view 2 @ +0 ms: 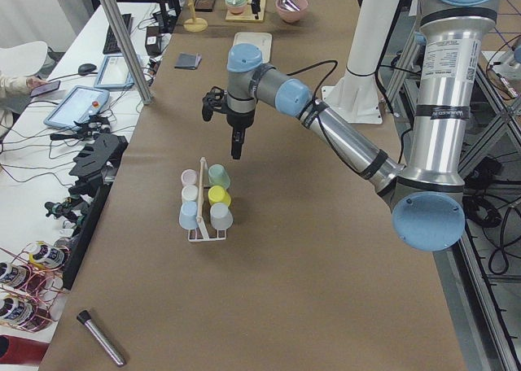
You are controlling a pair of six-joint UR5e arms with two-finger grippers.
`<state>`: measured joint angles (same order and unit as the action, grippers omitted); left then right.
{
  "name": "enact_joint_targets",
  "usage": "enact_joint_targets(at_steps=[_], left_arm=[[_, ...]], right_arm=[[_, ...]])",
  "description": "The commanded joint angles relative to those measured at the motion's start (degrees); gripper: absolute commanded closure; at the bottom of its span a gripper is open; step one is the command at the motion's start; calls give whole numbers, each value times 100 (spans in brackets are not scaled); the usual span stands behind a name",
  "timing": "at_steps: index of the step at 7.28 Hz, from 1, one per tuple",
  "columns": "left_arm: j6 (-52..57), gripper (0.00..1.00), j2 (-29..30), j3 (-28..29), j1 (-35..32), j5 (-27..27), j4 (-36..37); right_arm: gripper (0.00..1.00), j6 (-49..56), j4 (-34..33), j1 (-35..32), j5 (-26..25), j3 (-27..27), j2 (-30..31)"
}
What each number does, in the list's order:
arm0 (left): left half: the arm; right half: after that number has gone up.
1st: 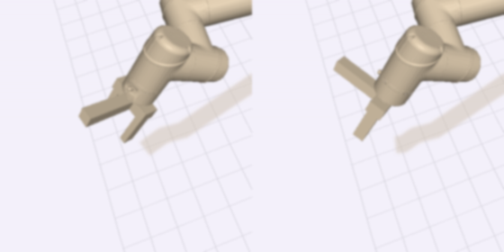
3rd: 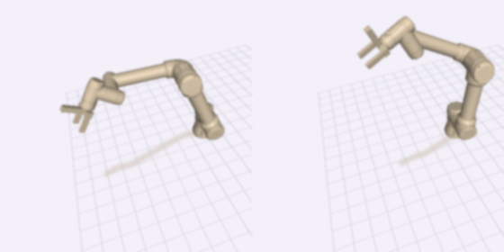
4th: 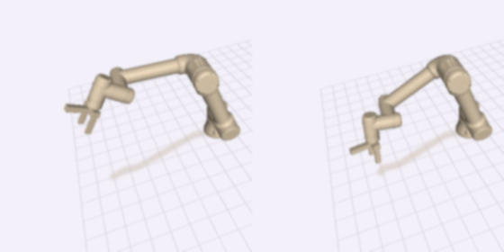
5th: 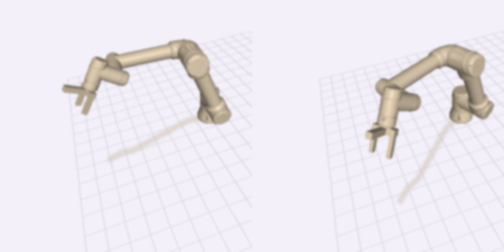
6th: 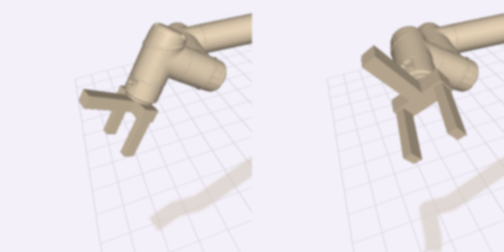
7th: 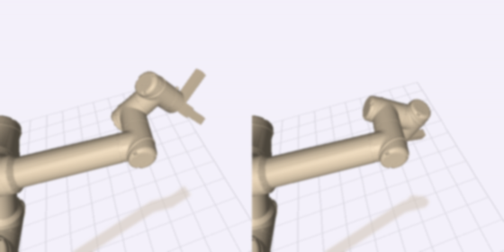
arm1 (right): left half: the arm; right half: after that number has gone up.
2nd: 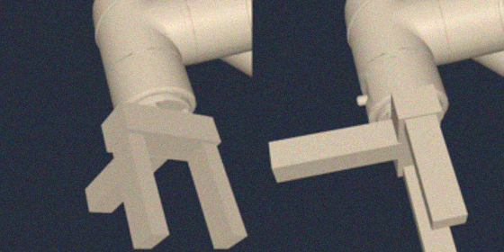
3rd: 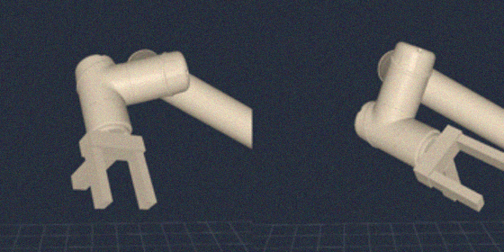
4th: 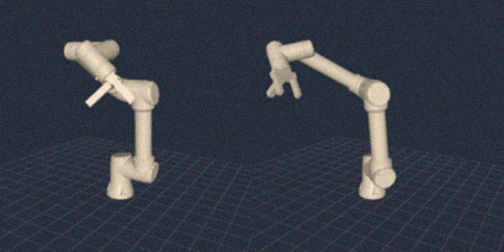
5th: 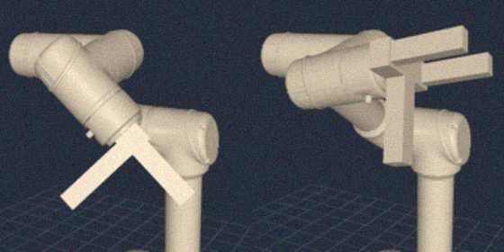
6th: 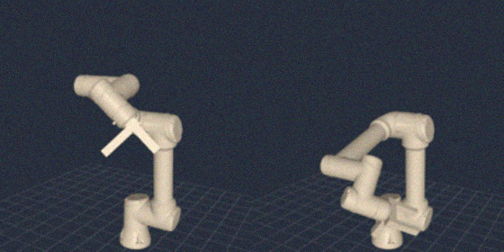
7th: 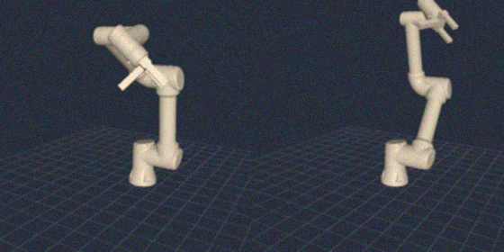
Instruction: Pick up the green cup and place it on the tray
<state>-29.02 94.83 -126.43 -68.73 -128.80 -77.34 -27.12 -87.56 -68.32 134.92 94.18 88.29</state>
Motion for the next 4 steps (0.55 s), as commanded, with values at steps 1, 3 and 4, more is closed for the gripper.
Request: enact_joint_targets(at_steps=[1,3,4], left_arm=[[245,2,325,-135,1313,841,-234],[2003,2,220,-57,2185,2090,-764],[2815,2,211,-39,2798,3175,-739]], right_arm=[[10,-56,456,99,-9,-486,-109],[14,-267,591,318,-114,-620,-233],[15,-389,617,432,-184,-708,-320]])
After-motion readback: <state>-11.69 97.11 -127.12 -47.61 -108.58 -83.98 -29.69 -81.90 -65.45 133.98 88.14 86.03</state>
